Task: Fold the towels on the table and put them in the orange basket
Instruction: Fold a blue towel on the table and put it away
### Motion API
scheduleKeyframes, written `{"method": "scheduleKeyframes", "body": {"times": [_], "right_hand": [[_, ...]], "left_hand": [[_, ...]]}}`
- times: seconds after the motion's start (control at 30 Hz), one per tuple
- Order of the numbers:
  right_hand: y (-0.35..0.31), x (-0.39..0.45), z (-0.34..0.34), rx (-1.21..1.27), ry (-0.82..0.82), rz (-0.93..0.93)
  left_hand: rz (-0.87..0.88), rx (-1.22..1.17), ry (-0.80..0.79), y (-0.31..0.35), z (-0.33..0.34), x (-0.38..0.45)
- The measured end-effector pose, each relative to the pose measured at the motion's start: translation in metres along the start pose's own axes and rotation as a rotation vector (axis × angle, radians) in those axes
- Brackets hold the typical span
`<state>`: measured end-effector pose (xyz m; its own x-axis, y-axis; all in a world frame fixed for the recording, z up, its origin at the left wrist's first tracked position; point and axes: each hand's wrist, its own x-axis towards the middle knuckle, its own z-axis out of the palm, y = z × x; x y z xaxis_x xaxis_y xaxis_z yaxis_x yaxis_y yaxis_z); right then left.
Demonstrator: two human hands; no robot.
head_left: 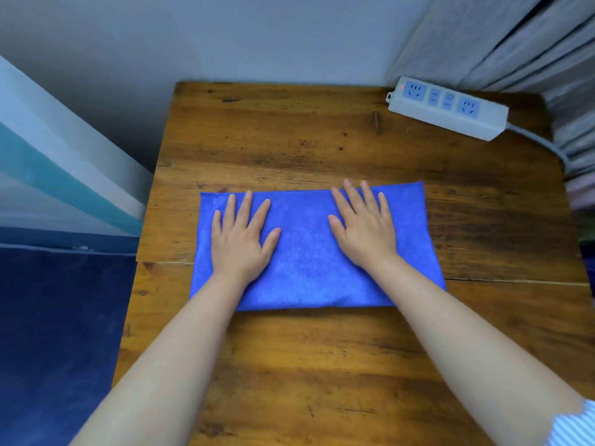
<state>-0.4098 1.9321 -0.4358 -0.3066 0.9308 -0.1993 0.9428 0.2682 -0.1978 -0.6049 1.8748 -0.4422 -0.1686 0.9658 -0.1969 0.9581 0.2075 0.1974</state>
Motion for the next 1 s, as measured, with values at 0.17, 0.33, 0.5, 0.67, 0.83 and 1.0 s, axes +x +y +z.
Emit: {"method": "scheduleKeyframes", "body": {"times": [0.17, 0.33, 0.5, 0.67, 0.83, 1.0], "right_hand": [[0.052, -0.014, -0.020, -0.047, -0.014, 0.232], [0.026, -0.047, -0.026, -0.014, 0.094, 0.204], [-0.050, -0.085, 0.011, 0.061, -0.053, 0.052], [-0.034, -0.090, 0.023, 0.043, -0.017, 0.074], [0.025, -0.108, 0.010, -0.001, 0.003, 0.206], [0.061, -0.127, -0.009, 0.065, -0.049, 0.407]], "left_hand": [[-0.142, -0.016, 0.004, -0.032, -0.010, -0.012], [-0.048, -0.049, 0.119, -0.013, -0.018, -0.041], [-0.045, -0.057, -0.043, 0.027, 0.009, -0.079], [-0.124, -0.037, -0.029, 0.008, 0.016, -0.080], [-0.112, 0.007, -0.051, -0.017, 0.009, -0.086], [-0.101, 0.038, -0.116, -0.016, -0.003, -0.083]]}}
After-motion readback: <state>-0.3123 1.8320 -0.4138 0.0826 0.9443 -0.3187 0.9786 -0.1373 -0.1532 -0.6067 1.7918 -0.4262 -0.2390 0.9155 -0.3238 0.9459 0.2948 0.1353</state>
